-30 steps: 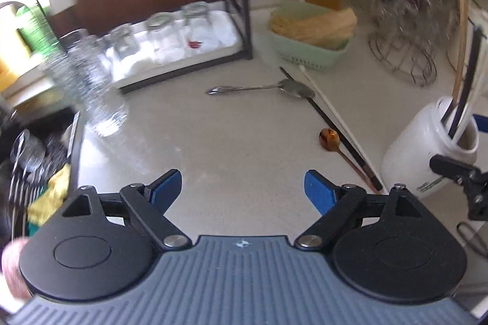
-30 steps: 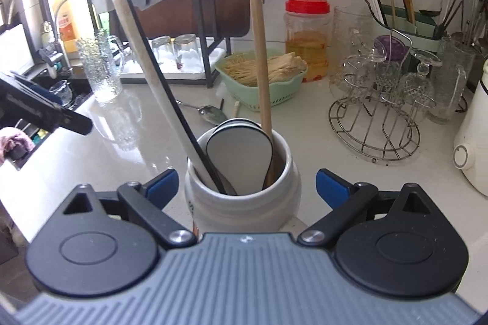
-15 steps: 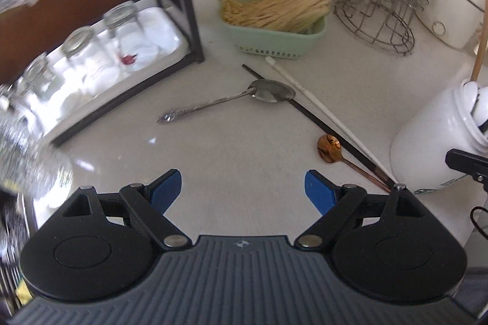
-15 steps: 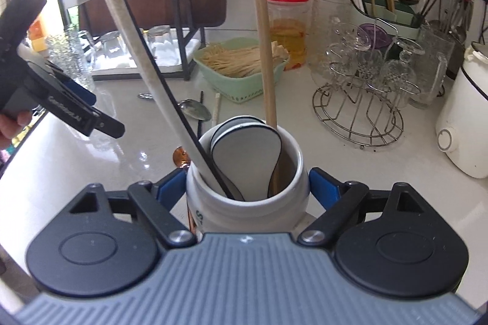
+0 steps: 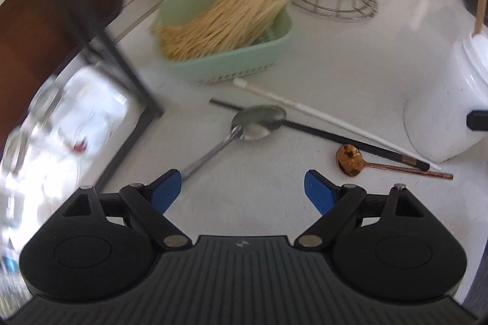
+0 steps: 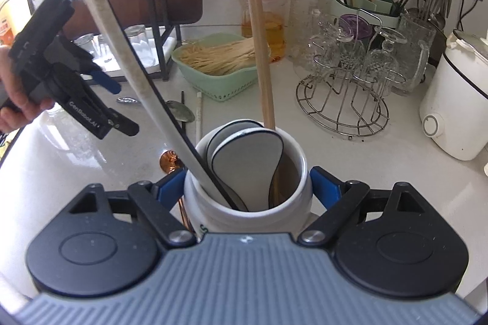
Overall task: Organize utensils
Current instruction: 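Move the left tool toward the black chopstick and spoons on the counter, then close the left tool on the silver spoon's bowl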
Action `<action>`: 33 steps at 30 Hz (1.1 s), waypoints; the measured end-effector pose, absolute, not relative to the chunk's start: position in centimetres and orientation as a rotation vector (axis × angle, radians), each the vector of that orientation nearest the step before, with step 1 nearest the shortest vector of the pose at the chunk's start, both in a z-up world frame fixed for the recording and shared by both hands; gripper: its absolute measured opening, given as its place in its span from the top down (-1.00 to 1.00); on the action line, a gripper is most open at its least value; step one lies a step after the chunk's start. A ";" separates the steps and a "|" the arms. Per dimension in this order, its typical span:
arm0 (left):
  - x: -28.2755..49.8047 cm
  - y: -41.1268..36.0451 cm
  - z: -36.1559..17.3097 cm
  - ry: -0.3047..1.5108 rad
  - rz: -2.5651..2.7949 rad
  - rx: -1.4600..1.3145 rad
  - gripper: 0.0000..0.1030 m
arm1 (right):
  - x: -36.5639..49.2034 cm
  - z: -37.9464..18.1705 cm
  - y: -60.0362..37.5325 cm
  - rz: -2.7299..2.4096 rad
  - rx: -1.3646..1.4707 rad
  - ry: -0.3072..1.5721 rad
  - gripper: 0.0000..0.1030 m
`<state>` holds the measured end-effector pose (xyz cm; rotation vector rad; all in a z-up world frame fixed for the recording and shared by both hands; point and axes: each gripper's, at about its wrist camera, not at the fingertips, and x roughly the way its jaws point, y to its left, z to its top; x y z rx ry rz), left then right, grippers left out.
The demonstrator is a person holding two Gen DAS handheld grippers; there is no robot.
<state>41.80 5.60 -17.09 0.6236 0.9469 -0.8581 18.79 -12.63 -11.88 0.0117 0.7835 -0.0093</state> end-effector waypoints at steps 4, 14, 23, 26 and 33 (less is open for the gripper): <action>42.9 4.2 -17.9 0.930 -0.947 0.699 -0.74 | 19.1 -11.9 -12.7 -0.037 0.038 0.798 -0.73; 45.2 2.5 -18.7 0.923 -1.129 0.765 -0.56 | 19.8 -12.0 -12.2 -0.101 0.066 0.828 -0.74; 46.8 1.5 -19.5 0.945 -1.186 0.760 -0.19 | 20.3 -12.3 -12.0 -0.124 0.069 0.849 -0.75; 46.8 1.4 -19.6 0.950 -1.210 0.752 -0.09 | 20.5 -12.4 -12.1 -0.124 0.069 0.854 -0.75; 46.6 1.5 -19.3 0.959 -1.196 0.710 0.08 | 20.7 -12.6 -12.0 -0.122 0.062 0.861 -0.75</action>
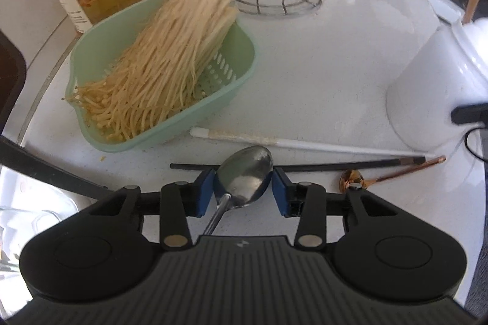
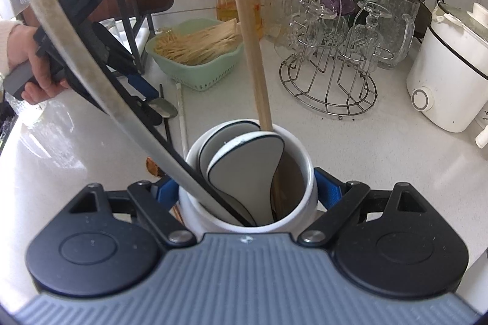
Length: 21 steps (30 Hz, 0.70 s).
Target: Organize utensils
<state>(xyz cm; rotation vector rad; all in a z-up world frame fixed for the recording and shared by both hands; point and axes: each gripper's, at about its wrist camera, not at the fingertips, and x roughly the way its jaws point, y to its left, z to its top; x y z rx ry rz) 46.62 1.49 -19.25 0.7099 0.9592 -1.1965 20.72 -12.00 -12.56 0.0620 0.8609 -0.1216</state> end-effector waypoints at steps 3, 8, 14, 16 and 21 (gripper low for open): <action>46.6 1.6 -18.9 0.960 -1.161 0.686 0.09 | 20.7 -12.7 -12.0 -0.111 0.051 0.862 -0.76; 45.7 2.3 -17.5 0.955 -1.108 0.620 0.09 | 20.8 -12.6 -12.0 -0.098 0.037 0.874 -0.76; 44.0 3.7 -15.7 0.969 -0.984 0.481 0.09 | 20.8 -12.6 -11.9 -0.075 0.018 0.867 -0.77; 43.2 4.3 -15.1 0.969 -0.944 0.442 0.09 | 20.8 -12.6 -11.9 -0.069 0.015 0.861 -0.77; 40.9 5.5 -13.9 0.967 -0.861 0.334 0.09 | 20.7 -12.6 -12.1 -0.047 0.005 0.857 -0.77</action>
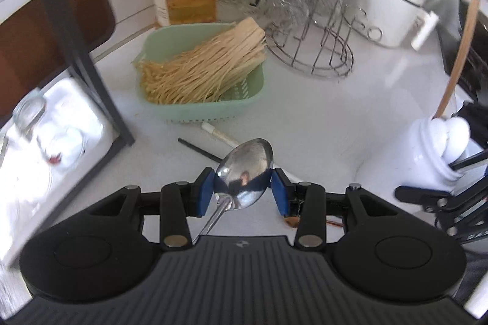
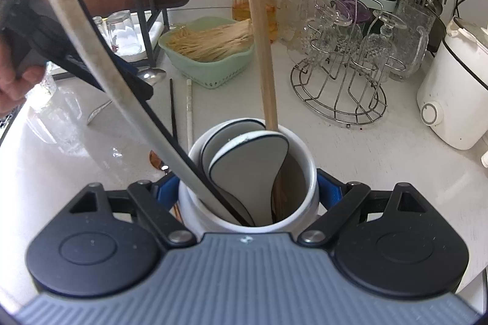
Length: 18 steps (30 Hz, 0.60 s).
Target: Organize utensils
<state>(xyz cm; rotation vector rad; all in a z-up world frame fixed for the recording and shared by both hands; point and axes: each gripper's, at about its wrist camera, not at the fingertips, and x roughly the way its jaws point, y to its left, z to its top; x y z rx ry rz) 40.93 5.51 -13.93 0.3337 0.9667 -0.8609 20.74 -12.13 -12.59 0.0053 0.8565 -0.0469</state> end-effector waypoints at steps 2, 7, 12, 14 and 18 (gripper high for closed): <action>39.9 5.8 -13.5 0.961 -0.832 0.303 0.09 | 20.7 -12.6 -12.2 -0.036 0.001 0.855 -0.76; 37.1 7.0 -12.4 0.947 -0.730 0.203 0.10 | 20.7 -12.6 -12.4 -0.006 -0.011 0.847 -0.77; 33.8 7.7 -11.3 0.932 -0.609 0.087 0.12 | 20.7 -12.7 -12.8 0.044 -0.030 0.840 -0.77; 32.4 7.9 -10.7 0.920 -0.566 0.030 0.12 | 20.6 -12.6 -13.0 0.082 -0.040 0.838 -0.76; 29.6 7.6 -9.8 0.894 -0.475 -0.033 0.15 | 20.4 -12.6 -13.2 0.143 -0.065 0.834 -0.77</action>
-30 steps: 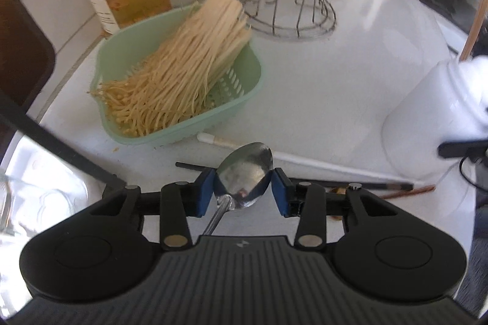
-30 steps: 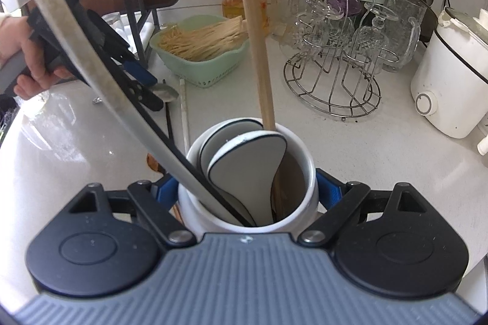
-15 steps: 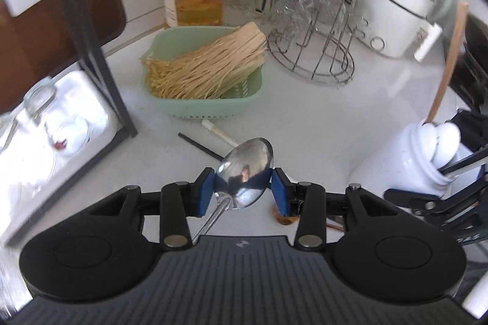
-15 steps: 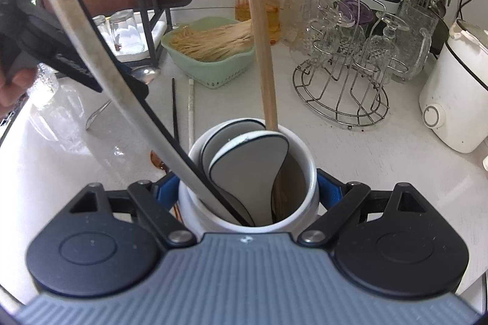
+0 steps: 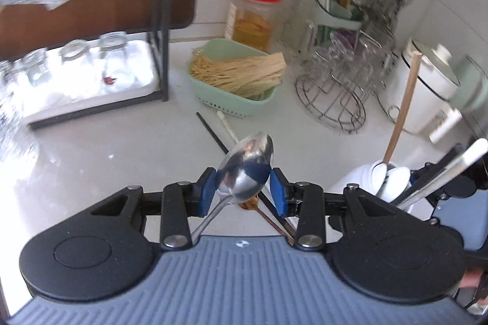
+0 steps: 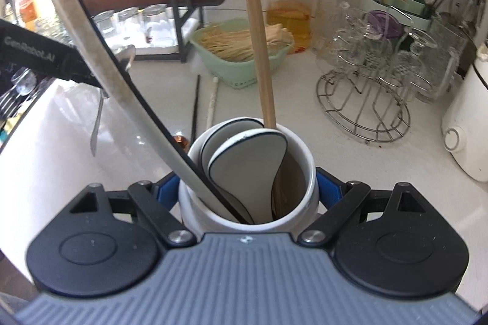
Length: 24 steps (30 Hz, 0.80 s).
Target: Organize utensils
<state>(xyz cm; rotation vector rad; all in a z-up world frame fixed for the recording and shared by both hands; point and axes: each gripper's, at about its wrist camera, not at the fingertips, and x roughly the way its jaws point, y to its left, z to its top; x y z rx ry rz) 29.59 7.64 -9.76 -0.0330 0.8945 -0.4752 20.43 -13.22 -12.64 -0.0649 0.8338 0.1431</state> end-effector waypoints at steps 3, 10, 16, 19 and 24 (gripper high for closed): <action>27.7 7.5 -9.2 0.882 -0.413 -0.079 0.18 | 20.6 -12.7 -13.4 0.176 -0.068 0.829 -0.76; 24.8 7.6 -9.3 0.902 -0.285 -0.144 0.61 | 20.9 -12.8 -14.4 0.239 -0.033 0.822 -0.76; 23.8 7.8 -10.6 0.929 -0.231 -0.175 0.86 | 20.4 -12.9 -14.8 0.282 -0.038 0.807 -0.76; 23.4 8.3 -11.3 0.948 -0.229 -0.182 0.86 | 20.4 -12.9 -15.0 0.299 -0.040 0.804 -0.76; 23.2 8.0 -12.4 0.976 -0.326 -0.104 0.85 | 20.4 -12.9 -15.2 0.312 -0.042 0.804 -0.76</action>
